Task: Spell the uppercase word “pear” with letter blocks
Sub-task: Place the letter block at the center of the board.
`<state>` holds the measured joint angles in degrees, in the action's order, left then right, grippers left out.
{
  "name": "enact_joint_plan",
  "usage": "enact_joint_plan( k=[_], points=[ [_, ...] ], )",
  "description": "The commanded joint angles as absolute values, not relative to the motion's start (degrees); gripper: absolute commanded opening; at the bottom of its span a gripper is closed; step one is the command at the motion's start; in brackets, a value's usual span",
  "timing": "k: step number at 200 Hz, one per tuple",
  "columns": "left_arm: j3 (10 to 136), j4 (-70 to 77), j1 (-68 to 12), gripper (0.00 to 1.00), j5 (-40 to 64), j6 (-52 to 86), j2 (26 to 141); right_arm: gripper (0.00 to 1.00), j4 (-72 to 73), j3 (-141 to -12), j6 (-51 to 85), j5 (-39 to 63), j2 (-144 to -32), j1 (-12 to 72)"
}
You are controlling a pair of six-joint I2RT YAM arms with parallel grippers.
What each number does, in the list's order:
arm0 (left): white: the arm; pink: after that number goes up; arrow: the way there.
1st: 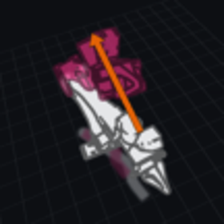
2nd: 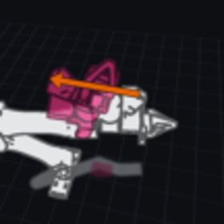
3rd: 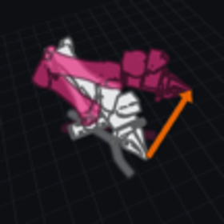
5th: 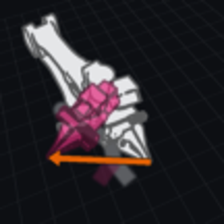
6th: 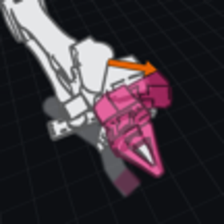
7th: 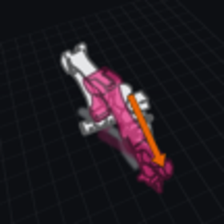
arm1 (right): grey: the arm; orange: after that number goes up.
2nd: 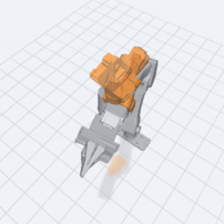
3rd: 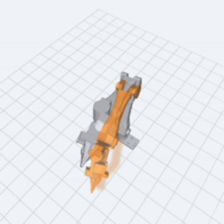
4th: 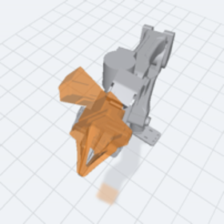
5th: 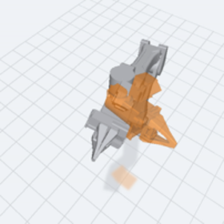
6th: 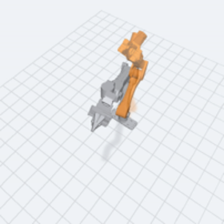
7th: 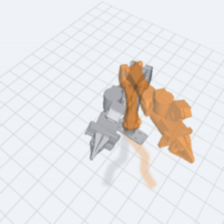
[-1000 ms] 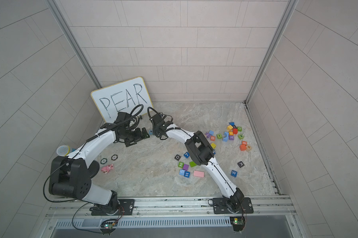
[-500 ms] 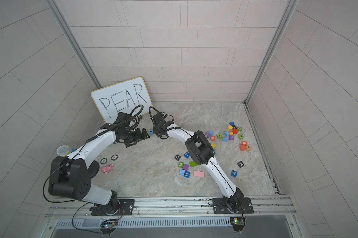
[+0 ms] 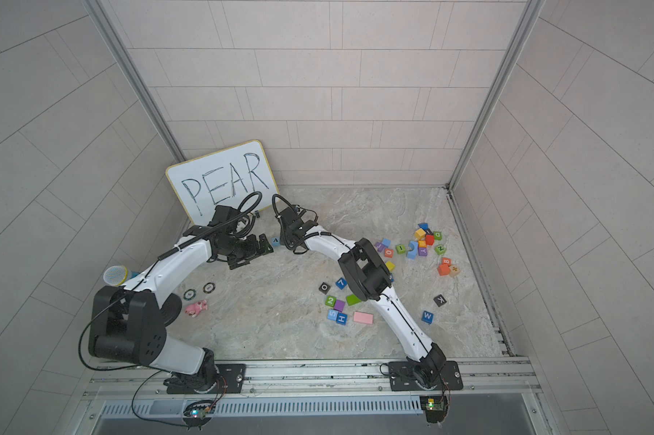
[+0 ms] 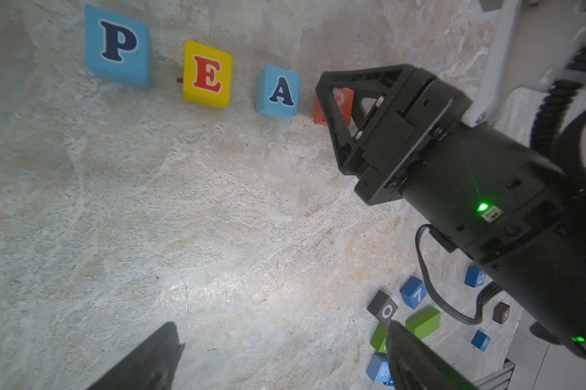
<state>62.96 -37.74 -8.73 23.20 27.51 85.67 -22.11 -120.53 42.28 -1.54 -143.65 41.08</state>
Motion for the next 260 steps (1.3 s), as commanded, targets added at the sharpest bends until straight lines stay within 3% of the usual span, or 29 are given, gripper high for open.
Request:
enact_joint_plan(
  k=[1,118,260],
  points=[
    [62.2,-37.9,-8.3,0.99,23.4,27.7,83.9,0.43,-23.2,-121.4,43.2,-1.5,-140.9,40.7],
    [62.1,-38.0,-8.3,0.99,23.2,27.5,84.1,0.43,-23.6,-122.6,42.8,-0.9,-138.9,39.8],
    [61.9,-37.8,-8.4,0.99,23.4,27.5,83.7,0.42,-16.6,-107.0,40.8,2.3,-132.3,39.8]
  ],
)
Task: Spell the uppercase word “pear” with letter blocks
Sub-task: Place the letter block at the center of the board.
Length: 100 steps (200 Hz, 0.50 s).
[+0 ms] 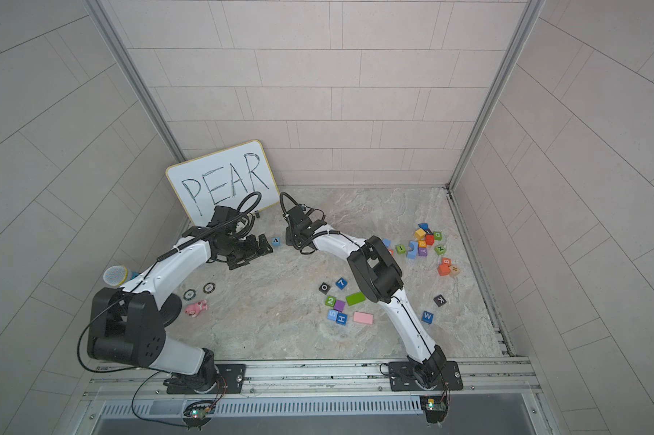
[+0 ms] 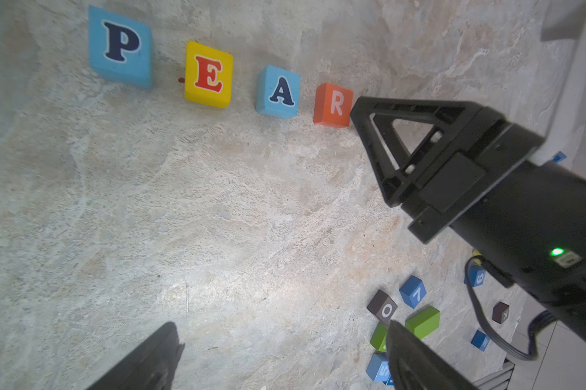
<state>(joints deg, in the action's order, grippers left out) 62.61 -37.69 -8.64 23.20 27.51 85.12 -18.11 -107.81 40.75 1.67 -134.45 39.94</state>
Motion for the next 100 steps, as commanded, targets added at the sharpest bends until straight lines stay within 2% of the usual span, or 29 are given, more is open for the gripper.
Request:
enact_joint_plan(
  k=[1,100],
  points=[
    [61.9,-37.8,-8.4,0.99,23.4,27.5,83.8,0.42,-16.6,-107.0,40.8,2.3,-132.3,39.8],
    [61.8,-37.6,-8.3,0.99,23.4,27.6,83.9,0.4,-15.6,-107.1,42.2,3.4,-133.7,39.3]
  ],
)
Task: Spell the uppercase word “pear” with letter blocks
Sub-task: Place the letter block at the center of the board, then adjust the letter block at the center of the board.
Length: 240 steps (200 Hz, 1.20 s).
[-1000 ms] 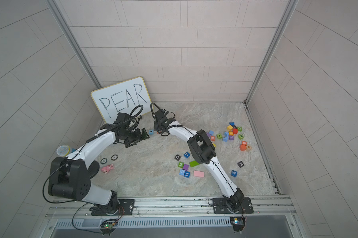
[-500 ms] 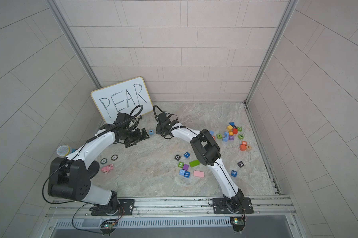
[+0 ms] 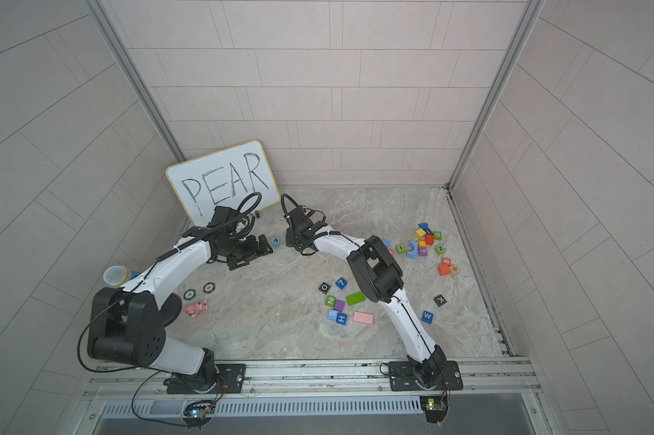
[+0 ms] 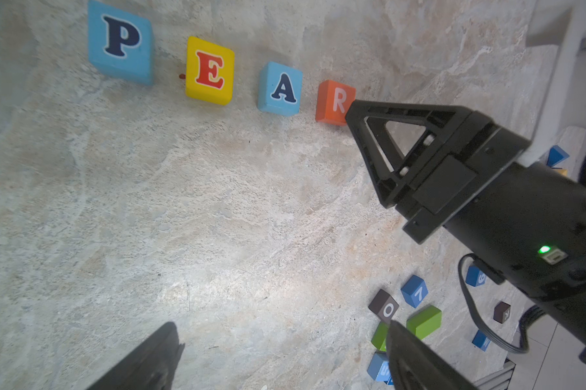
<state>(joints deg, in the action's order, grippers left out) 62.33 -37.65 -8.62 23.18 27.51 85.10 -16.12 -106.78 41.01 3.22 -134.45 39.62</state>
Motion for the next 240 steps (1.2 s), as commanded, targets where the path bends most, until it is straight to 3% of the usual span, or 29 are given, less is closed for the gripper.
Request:
enact_joint_plan(
  k=[1,240],
  points=[
    [61.8,-37.6,-8.3,0.99,23.4,27.5,83.8,0.4,-15.6,-107.2,42.2,3.4,-133.7,39.3],
    [61.7,-37.6,-8.3,0.99,23.6,27.6,83.9,0.37,-14.0,-108.4,44.9,5.6,-136.9,39.2]
  ],
)
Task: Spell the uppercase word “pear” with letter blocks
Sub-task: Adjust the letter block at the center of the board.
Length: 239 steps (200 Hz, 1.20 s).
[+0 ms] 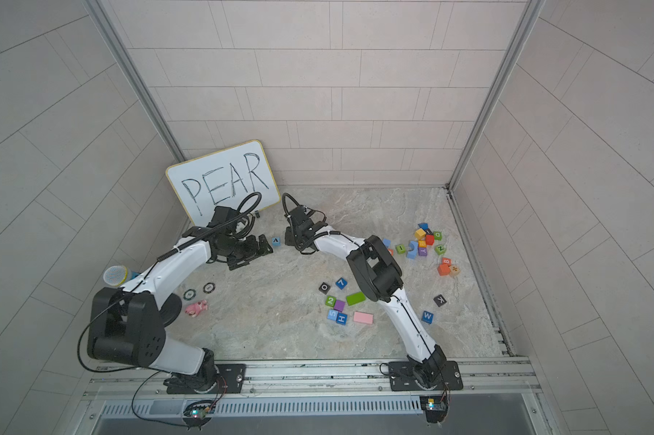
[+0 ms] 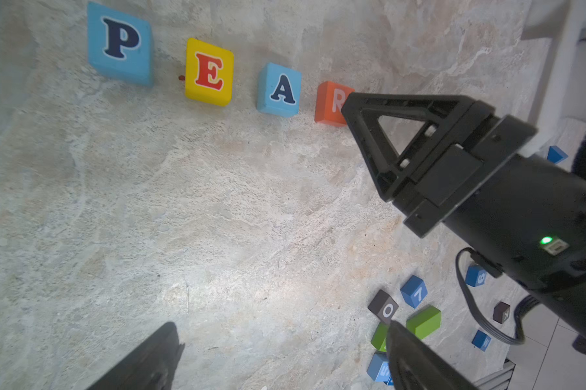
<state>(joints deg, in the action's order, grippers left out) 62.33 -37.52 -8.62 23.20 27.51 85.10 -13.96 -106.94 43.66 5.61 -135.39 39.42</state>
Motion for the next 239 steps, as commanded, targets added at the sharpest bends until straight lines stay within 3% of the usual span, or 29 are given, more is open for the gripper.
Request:
enact_joint_plan(
  k=[1,239],
  points=[
    [61.7,-37.6,-8.3,0.99,23.6,27.5,83.9,0.37,-14.0,-108.4,44.9,5.7,-136.9,39.2],
    [61.7,-37.4,-8.3,0.99,23.6,27.7,83.9,0.36,-12.0,-109.0,47.5,7.7,-138.1,38.8]
  ],
)
